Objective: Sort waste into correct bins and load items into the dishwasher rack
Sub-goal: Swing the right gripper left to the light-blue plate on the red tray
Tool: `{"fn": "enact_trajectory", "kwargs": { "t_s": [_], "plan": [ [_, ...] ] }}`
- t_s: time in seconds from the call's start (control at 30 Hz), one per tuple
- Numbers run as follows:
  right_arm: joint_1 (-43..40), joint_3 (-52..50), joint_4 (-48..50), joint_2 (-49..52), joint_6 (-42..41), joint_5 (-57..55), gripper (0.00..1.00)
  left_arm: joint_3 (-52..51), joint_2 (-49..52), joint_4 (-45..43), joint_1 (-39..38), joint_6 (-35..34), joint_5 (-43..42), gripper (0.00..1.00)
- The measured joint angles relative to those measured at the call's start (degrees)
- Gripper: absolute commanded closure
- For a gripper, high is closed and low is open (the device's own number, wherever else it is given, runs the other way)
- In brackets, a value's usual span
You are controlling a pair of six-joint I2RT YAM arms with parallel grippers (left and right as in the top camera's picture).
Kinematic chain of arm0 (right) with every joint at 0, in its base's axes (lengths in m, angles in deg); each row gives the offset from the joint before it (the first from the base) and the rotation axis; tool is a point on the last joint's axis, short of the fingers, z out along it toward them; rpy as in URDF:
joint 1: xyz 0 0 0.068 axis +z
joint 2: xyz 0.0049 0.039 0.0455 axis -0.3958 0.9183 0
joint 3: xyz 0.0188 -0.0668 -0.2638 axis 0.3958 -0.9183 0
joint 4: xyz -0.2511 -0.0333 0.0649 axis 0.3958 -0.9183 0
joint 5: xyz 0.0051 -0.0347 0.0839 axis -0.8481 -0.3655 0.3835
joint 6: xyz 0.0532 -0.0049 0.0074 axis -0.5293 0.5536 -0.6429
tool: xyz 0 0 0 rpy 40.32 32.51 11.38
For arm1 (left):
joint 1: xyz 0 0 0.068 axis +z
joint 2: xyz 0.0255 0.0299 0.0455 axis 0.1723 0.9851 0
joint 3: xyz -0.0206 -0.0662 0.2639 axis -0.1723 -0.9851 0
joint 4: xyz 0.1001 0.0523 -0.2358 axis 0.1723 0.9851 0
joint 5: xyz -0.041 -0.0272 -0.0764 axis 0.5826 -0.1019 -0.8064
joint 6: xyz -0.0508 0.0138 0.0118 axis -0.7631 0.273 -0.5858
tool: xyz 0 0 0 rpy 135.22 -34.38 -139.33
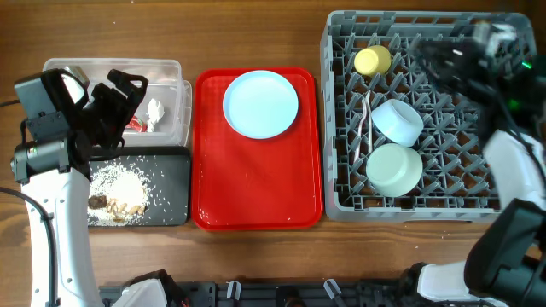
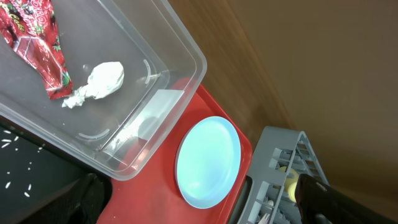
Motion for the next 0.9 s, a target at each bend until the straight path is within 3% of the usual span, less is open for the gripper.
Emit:
{"fn": "enact_trajectory", "kwargs": {
  "t_s": [0.13,0.3,0.47,0.67,0.7,0.73,0.83,0.87,0.9],
  "plan": [
    [14.56,3.02,-12.02,-0.22,4.55,-11.15,0.00,0.00,0.00,0.00,0.00,0.00,-0.02,0.00],
    [34.88,5.73,-29.16,-0.22,17.99,-36.37,0.00,0.00,0.00,0.00,0.00,0.00,-0.02,0.00],
    [56.78,6.60,-30.97,-0.22,33.66,-65.70,0.00,0.00,0.00,0.00,0.00,0.00,-0.02,0.00],
    [68.43,7.08,-27.39,2.25,44.92,-82.29,0.00,0.00,0.00,0.00,0.00,0.00,-0.02,0.00],
    [68.57,7.19,-26.43,3.34,45.59,-83.41,0.08,0.00,0.00,0.00,0.00,0.00,-0.02,0.00],
    [68.52,7.26,-25.53,4.90,46.38,-84.76,0.24,0.00,0.00,0.00,0.00,0.00,0.00,0.00],
    [67.52,7.26,-24.65,9.33,48.19,-86.55,0.88,0.00,0.00,0.00,0.00,0.00,-0.02,0.00],
    [67.04,7.26,-24.41,10.71,48.26,-86.68,0.96,0.00,0.00,0.00,0.00,0.00,-0.02,0.00],
    [66.60,7.26,-24.35,11.65,48.28,-86.71,0.96,0.00,0.00,0.02,0.00,0.00,0.00,0.00]
  ]
}}
